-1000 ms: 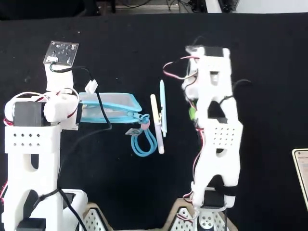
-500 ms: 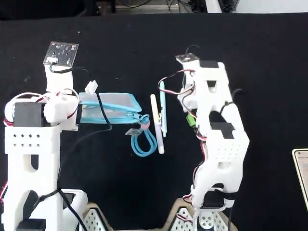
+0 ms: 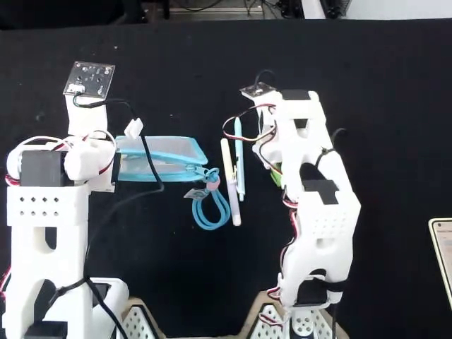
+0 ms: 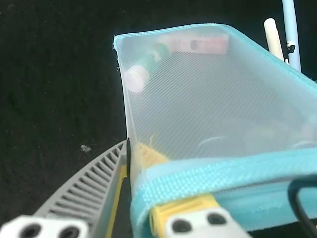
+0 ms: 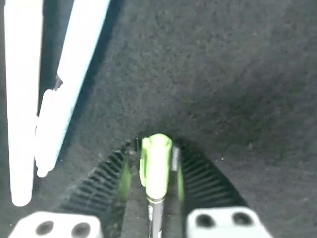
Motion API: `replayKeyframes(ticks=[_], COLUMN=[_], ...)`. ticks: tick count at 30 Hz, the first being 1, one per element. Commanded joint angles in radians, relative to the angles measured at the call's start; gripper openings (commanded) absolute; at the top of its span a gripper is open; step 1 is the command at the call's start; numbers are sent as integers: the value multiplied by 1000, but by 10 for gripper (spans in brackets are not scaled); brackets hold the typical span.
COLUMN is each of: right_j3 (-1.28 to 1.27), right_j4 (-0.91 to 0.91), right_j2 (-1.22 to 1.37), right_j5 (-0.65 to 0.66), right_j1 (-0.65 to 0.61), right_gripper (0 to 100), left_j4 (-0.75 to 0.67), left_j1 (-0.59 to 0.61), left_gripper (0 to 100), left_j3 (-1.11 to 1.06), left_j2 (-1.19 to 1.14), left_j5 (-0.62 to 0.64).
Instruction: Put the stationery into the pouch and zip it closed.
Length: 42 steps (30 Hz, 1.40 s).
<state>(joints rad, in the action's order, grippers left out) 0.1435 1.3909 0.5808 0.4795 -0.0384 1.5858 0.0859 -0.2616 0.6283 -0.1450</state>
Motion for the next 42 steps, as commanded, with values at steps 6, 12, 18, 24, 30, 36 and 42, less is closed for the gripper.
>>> replayKeyframes(ticks=[6,12,18,24,30,36,42], right_j3=[1,51,-51,-179,-220,-219,-226], right_j4=[40,222,235,190,183,71,-40], right_j2=[-15,-196,-490,-757,-1053,-1294,-1509], right_j5=[17,12,-43,-115,-201,-393,-477], right_j1=[43,25,-64,-114,-210,-373,-535], right_gripper=[11,11,11,11,11,11,11], left_j4=[-6,-6,-6,-6,-6,-6,-6], left_j1=[-13,-13,-13,-13,-13,-13,-13], left_gripper=[29,29,29,29,29,29,29], left_j3=[8,8,7,5,7,5,5], left_j2=[-3,-3,-3,-3,-3,-3,-3], left_j5=[9,9,9,9,9,9,9])
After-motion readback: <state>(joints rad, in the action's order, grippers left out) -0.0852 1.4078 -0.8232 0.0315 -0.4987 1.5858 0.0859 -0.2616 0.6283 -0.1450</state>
